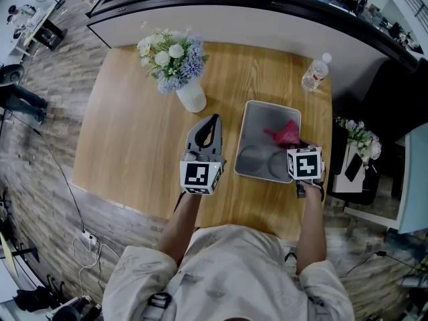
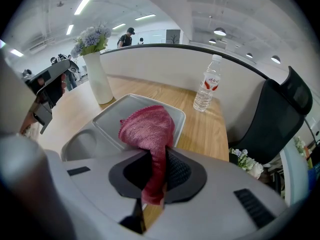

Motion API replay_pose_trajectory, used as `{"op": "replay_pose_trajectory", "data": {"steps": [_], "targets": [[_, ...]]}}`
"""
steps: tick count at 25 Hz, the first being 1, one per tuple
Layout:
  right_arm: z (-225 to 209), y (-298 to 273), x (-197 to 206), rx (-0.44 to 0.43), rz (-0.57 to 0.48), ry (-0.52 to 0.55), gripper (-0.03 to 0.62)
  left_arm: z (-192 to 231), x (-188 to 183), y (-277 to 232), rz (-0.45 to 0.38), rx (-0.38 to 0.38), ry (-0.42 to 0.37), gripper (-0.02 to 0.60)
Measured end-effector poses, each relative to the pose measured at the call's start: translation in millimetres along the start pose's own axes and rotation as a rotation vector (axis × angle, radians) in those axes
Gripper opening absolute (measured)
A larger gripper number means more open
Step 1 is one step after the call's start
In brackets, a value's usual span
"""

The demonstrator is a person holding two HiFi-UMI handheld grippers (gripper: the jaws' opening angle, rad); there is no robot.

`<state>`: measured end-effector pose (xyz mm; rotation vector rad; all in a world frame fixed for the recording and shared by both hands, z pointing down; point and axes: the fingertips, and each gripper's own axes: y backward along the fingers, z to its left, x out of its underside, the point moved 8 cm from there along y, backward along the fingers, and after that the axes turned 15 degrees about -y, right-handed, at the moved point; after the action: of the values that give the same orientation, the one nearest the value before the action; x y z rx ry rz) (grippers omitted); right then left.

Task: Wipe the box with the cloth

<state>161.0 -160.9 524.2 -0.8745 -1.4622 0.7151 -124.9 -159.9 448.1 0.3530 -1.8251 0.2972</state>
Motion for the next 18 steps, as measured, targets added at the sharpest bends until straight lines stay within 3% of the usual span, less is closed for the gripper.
{"op": "replay_pose_trajectory", "data": {"steps": [7,18], "targets": [[-2,1,-1,-0.011,0.002,-0.007,0.064,1,0,3,-0.001,-0.007,0.005,0.009],[17,51,-32,-0.102,-0.166,-0.027,0.064,1,-2,8,-0.006,-0.015,0.004,0.009]]}}
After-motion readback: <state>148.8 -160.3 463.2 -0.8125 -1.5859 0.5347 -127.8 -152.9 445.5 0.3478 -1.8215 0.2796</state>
